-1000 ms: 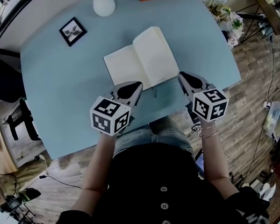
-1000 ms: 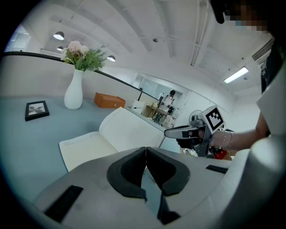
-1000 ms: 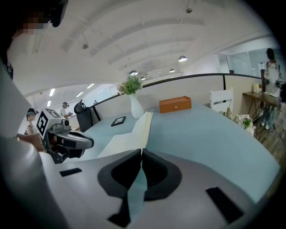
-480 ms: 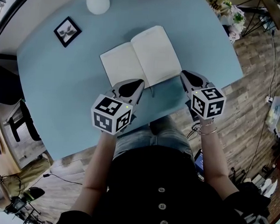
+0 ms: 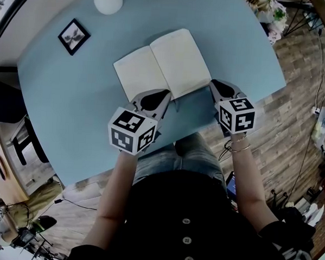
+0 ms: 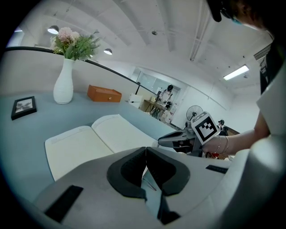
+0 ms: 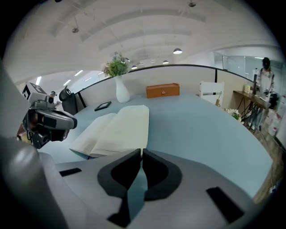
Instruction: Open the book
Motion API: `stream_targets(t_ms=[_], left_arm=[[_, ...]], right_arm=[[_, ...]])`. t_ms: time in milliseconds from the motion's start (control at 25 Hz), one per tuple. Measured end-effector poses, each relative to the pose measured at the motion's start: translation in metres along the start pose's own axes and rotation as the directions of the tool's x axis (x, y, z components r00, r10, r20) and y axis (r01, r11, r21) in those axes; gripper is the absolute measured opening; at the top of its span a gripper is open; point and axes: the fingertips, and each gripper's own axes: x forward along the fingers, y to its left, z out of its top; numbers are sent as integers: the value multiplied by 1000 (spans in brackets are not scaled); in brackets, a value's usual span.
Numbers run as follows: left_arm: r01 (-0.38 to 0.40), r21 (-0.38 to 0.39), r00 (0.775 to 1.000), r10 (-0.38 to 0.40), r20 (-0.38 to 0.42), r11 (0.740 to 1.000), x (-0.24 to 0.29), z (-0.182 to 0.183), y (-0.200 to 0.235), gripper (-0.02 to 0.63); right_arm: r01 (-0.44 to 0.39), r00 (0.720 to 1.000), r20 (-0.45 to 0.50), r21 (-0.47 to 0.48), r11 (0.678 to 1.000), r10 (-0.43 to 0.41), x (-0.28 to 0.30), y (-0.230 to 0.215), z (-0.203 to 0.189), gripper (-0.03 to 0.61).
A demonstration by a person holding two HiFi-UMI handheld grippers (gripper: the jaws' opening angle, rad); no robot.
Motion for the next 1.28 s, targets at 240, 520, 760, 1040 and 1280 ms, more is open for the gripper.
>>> stream_targets(t_ms=[240,520,760,1040,1280], left_arm=[[12,-4,1000,-12,-21,1000,8,-3,-1,12],[19,-10,999,-19,-28,1000,15,-3,-1,12],[23,-10,999,-23,-35,1000,14,-4,-2,12],[25,-6,999,-25,-40,1000,14,-5,-4,12],[24,0,999,-24,-46,1000,11,-9,-4,12]], right_arm=[[16,998,-54,-24,1000,-17,8,-4,-6,17],[22,993,-118,-75,997,-31,14,-7,-11,20],[43,988,-144,-113,993,-59,16,-5,-17,23],[65,986,-143,-151,986,-86,17,-7,-19,25],[74,985,-142,-161,984,-97,16,-7,-20,30]])
